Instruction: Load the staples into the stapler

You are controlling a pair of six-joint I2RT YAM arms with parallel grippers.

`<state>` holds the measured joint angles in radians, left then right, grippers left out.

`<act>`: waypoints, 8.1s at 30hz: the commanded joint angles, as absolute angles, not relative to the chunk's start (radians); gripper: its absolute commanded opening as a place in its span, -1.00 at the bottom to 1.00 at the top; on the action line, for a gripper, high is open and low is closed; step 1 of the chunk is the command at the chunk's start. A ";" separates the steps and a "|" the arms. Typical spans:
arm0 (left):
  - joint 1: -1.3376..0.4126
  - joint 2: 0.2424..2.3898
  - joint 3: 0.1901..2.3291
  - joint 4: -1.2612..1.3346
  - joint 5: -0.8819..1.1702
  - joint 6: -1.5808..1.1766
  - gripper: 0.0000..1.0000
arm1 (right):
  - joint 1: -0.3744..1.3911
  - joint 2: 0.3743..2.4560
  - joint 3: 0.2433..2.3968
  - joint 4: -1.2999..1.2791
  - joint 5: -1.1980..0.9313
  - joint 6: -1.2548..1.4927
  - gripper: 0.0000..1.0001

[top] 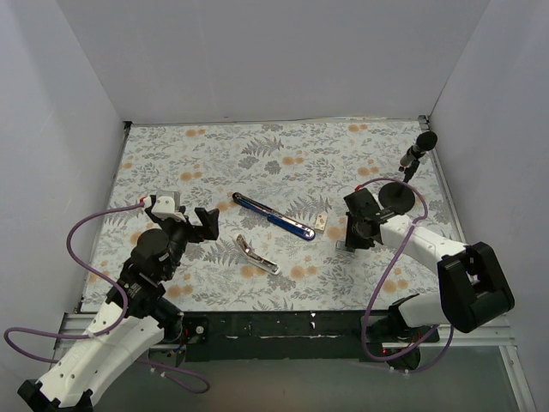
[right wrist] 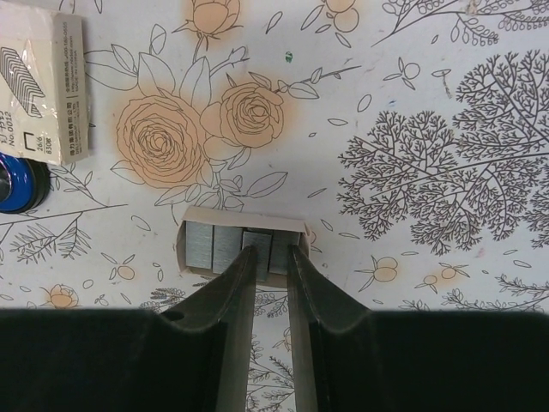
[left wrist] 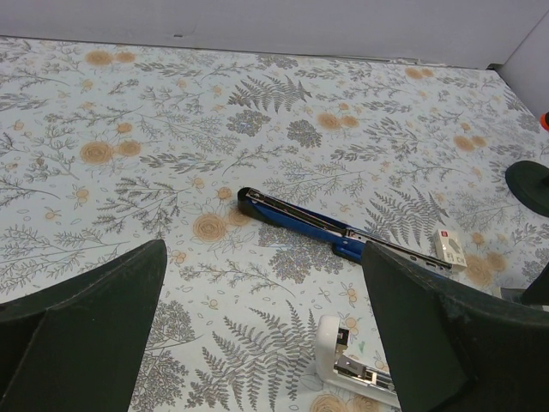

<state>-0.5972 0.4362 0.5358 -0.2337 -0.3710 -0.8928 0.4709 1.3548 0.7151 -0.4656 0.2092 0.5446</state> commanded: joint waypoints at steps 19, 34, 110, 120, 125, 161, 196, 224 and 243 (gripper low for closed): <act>-0.592 0.440 0.528 -0.241 -0.382 -0.876 0.96 | 0.448 1.342 0.723 -0.434 0.158 0.549 -0.32; -0.592 0.439 0.528 -0.242 -0.379 -0.876 0.96 | 0.439 1.385 0.658 -0.423 0.143 0.532 -0.38; -0.591 0.456 0.526 -0.242 -0.371 -0.870 0.96 | 1.011 1.669 1.040 -0.627 0.124 0.075 -0.24; -0.588 0.457 0.526 -0.242 -0.368 -0.867 0.96 | 1.034 1.701 1.081 -0.686 0.137 0.107 -0.24; -0.589 0.456 0.528 -0.242 -0.367 -0.868 0.96 | 1.042 1.707 1.074 -0.684 0.132 0.113 -0.24; -0.586 0.443 0.526 -0.242 -0.368 -0.871 0.96 | 1.107 1.629 1.226 -0.589 0.164 0.087 -0.69; -0.566 0.453 0.522 -0.230 -0.354 -0.864 0.96 | 1.135 1.634 1.043 -0.238 0.032 0.071 -0.68; -0.565 0.448 0.520 -0.229 -0.350 -0.862 0.96 | 1.137 1.680 1.037 -0.273 0.046 0.064 -0.69; -0.565 0.446 0.519 -0.230 -0.348 -0.861 0.96 | 1.138 1.693 1.078 -0.333 0.043 0.046 -0.60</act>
